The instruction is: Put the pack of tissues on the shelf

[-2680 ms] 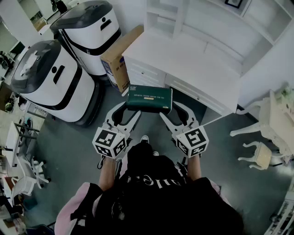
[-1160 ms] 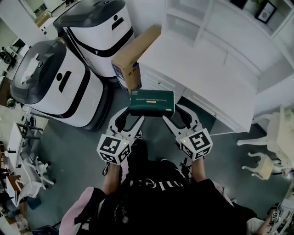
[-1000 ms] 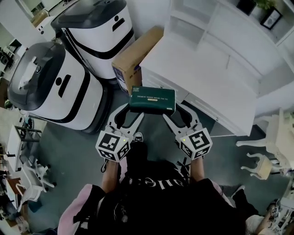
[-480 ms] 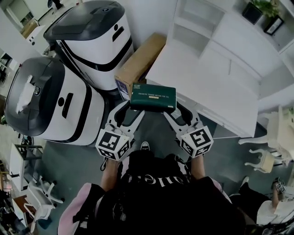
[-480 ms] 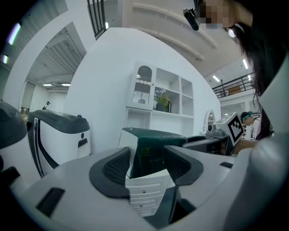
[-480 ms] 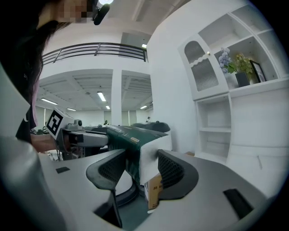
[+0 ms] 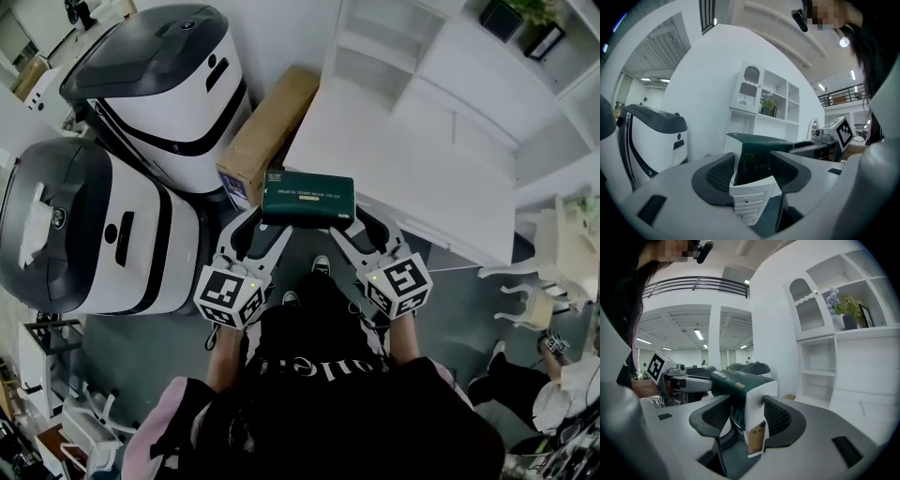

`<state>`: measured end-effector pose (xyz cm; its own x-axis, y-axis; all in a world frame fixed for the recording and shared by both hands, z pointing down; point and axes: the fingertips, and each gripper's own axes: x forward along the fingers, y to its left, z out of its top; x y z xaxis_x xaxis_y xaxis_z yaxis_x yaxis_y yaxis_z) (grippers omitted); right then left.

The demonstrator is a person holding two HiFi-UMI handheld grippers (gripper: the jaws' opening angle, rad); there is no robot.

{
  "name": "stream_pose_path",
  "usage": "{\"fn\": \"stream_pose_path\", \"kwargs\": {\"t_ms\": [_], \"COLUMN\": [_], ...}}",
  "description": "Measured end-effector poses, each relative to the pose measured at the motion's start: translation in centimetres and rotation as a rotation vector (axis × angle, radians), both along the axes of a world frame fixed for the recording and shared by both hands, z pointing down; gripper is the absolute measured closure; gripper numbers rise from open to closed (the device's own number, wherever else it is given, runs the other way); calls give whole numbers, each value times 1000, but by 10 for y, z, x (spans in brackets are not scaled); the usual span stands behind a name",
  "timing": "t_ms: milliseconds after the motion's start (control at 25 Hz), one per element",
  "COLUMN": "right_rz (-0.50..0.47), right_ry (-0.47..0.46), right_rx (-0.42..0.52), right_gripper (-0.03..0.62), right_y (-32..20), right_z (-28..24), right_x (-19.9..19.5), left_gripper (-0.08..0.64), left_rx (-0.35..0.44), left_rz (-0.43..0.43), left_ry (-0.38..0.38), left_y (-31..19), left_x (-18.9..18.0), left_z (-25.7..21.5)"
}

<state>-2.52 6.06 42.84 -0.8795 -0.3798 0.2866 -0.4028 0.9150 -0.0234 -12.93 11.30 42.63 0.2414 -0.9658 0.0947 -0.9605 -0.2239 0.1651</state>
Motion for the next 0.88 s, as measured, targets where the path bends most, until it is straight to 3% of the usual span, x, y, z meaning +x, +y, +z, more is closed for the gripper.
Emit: {"fn": "stream_pose_path", "kwargs": {"t_ms": [400, 880], "right_rz": [-6, -2], "right_ry": [-5, -18], "right_rx": [-30, -32], "right_gripper": [347, 347], "right_y": [-54, -190], "right_z": [15, 8], "right_x": [-18, -28], "left_gripper": [321, 321], "left_rx": [-20, -25], "left_rz": [-9, 4], "left_ry": [9, 2], "left_y": [-52, -189], "left_x": [-18, -27], "left_z": [12, 6]}}
